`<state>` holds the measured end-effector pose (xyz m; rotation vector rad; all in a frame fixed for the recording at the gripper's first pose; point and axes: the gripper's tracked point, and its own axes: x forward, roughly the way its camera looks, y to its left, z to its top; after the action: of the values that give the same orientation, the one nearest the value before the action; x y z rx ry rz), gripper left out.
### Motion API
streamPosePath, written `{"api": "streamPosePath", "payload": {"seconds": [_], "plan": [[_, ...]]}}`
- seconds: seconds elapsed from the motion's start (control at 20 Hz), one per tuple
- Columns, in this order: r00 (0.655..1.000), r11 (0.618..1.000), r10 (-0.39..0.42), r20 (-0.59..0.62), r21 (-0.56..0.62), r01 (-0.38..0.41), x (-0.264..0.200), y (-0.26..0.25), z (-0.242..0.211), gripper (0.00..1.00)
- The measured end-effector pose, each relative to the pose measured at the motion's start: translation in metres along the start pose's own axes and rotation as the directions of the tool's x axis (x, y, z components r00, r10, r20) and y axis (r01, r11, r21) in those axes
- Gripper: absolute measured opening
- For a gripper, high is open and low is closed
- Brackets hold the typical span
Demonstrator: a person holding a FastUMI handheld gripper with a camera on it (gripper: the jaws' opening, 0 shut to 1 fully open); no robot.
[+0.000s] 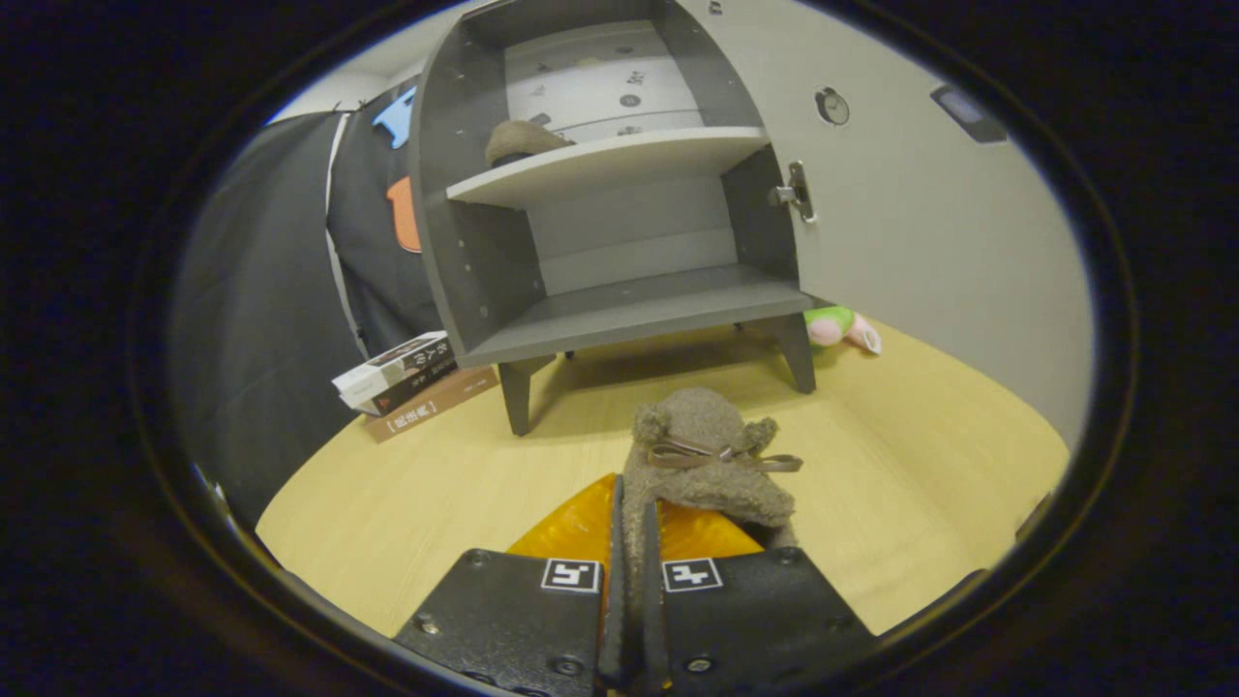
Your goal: Open the shoe cabinet door, grab the shoes and put them into the shoe cabinet, then close the shoe cabinet door.
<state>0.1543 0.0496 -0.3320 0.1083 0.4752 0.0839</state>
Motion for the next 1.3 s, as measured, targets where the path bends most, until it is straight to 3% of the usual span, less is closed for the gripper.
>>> {"api": "streamPosePath", "payload": {"seconds": [0.6,0.75,1.3], "plan": [[0.992,0.998,0.045,0.118,-0.045,-0.04,-0.04,0.024,0.099,0.11],[0.985,0.995,0.031,0.171,-0.1,-0.014,-0.054,0.027,0.137,0.1],[0.946,0.988,0.08,0.313,-0.151,-0.034,-0.115,0.06,0.291,0.11]]}}
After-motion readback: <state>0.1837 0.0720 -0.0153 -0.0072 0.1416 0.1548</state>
